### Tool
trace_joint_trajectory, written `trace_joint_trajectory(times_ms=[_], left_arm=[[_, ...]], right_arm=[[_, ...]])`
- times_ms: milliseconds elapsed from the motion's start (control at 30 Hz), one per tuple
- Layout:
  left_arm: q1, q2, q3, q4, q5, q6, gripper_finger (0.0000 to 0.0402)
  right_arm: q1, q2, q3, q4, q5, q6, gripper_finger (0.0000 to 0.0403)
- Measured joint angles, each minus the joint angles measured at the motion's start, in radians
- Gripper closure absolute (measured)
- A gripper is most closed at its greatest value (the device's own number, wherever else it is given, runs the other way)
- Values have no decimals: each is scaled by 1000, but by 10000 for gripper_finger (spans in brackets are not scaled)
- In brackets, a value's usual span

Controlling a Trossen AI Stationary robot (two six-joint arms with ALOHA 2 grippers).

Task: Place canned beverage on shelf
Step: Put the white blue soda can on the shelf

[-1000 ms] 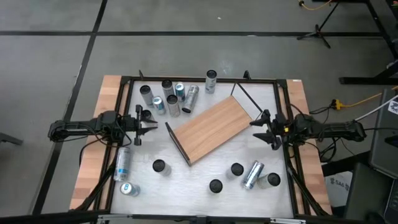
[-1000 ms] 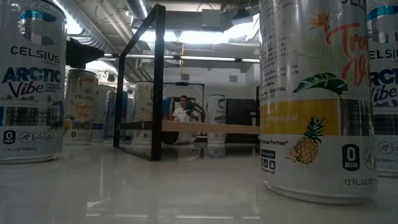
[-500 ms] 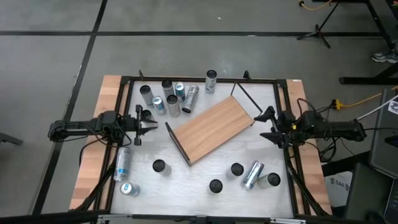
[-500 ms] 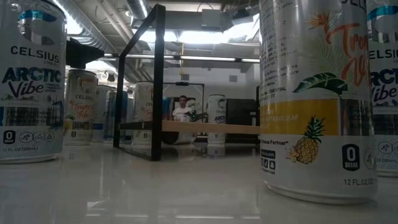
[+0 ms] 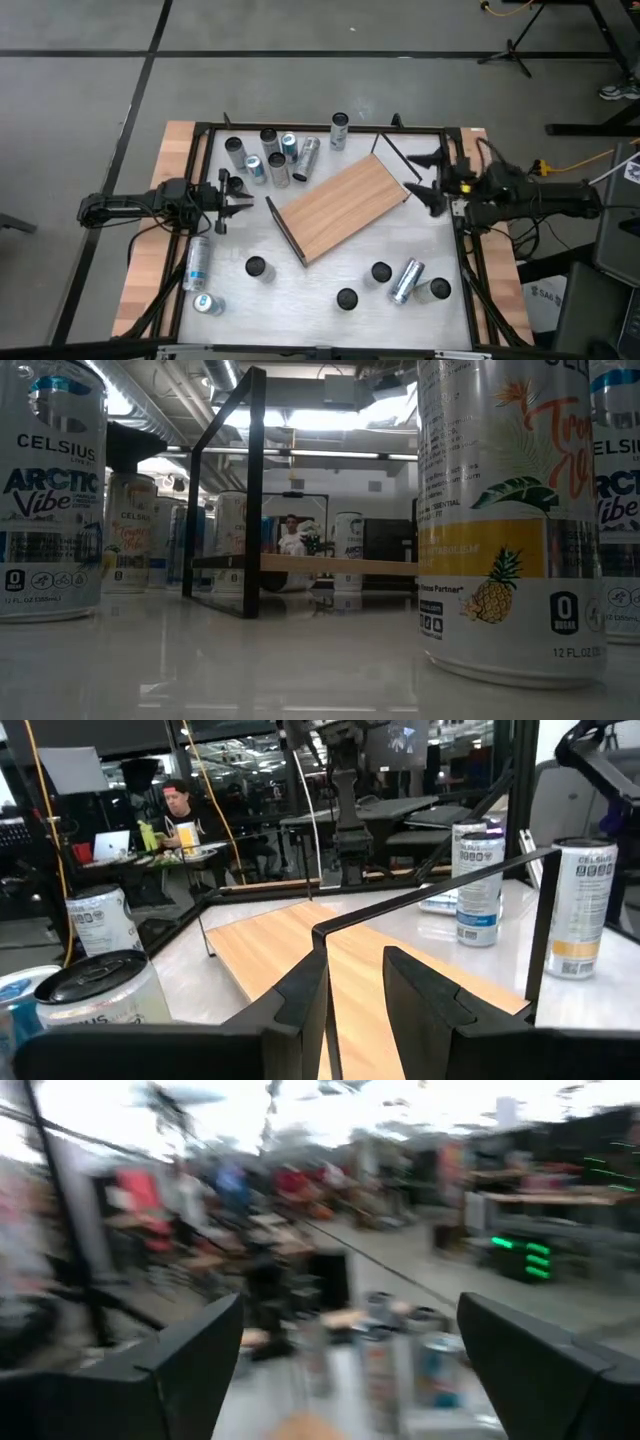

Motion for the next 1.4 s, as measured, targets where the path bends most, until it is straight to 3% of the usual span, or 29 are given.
trace_joint_trajectory(times_ms=[167, 500, 733, 1000, 1400], left_arm=[[0, 0, 0, 0, 1, -2, 310], [0, 0, 0, 0, 0, -2, 310], [0, 0, 0, -1, 0, -3, 310], [0, 0, 0, -1, 0, -3, 310], [0, 0, 0, -2, 0, -4, 310]], right_arm=[[-116, 231, 224, -146, -12, -105, 45], [-475, 746, 712, -403, -348, -156, 45], [-612, 1051, 958, -519, -440, -231, 45], [-676, 1223, 1015, -568, -509, -329, 45], [-695, 1295, 1015, -590, -506, -369, 45]])
